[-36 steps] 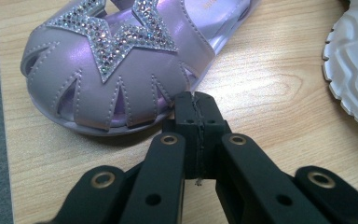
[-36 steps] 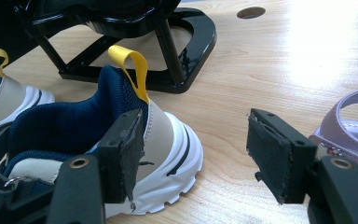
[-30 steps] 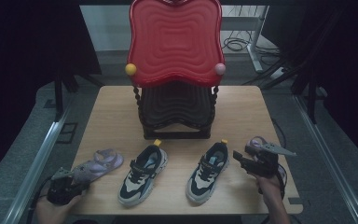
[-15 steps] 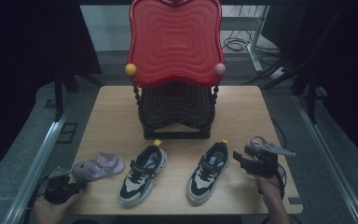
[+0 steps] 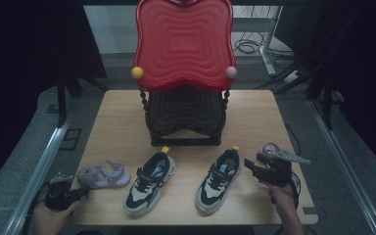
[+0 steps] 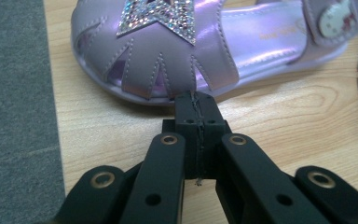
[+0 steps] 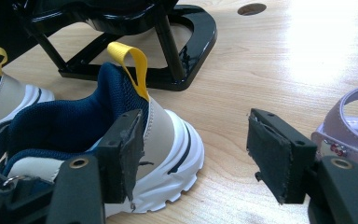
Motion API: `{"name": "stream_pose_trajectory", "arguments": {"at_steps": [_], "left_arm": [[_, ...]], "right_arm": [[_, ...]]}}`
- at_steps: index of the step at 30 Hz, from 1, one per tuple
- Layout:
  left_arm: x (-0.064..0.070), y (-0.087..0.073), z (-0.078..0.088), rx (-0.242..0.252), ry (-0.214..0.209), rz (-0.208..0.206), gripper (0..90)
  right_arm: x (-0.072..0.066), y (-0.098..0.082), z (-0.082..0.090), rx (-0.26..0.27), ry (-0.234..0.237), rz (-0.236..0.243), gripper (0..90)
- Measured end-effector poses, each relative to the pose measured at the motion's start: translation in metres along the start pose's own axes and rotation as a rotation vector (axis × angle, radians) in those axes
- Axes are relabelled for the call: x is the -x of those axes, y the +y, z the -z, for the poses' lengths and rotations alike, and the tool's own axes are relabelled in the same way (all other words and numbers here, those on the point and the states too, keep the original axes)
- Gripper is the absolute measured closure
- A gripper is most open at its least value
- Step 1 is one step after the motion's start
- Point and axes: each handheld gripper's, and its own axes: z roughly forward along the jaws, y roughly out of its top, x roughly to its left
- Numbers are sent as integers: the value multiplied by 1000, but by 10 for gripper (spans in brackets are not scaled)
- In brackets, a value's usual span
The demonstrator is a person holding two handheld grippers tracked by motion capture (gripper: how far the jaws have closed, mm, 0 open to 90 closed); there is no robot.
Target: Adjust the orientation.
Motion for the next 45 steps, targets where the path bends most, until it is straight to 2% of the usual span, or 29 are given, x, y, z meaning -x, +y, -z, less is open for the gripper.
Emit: {"name": "stream_pose_trajectory", "arguments": {"at_steps": [5,15,22,23,27,45], "left_arm": [[-2,2,-1,10,31,3,896],[-7,6,-2,2,31,9,894],[-11,4,10,28,38,17,890],[-16,6,13,37,46,32,891],[-24,14,9,35,49,51,894],[-30,42,-8,-13,41,39,899]], "right_arm": [[0,0,0,0,-1,-1,367],[0,0,0,0,-1,0,367],[1,0,1,1,-3,1,368],[0,0,0,0,-3,1,368],[-1,0,0,0,-3,4,368],[0,0,0,-3,-6,3,367]]}}
